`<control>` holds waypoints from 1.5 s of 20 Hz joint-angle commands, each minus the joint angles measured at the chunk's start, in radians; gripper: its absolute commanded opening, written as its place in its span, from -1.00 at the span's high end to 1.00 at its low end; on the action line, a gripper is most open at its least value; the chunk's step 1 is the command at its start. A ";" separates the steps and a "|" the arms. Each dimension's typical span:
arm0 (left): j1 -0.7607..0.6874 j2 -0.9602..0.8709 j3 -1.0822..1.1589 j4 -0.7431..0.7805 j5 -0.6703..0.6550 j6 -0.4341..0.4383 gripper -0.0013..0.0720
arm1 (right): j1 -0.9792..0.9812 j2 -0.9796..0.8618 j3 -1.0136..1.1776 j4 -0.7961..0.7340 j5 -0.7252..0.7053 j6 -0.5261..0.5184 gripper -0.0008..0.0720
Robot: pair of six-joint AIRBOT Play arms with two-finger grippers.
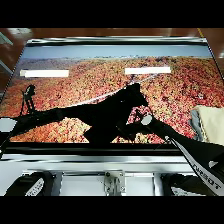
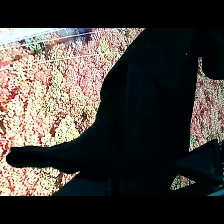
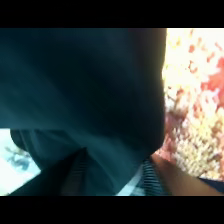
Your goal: Fold the shirts.
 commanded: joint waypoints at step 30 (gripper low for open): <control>0.330 0.159 1.143 0.124 -0.358 -0.031 0.85 | -0.441 0.630 1.146 -0.473 0.883 -0.057 0.82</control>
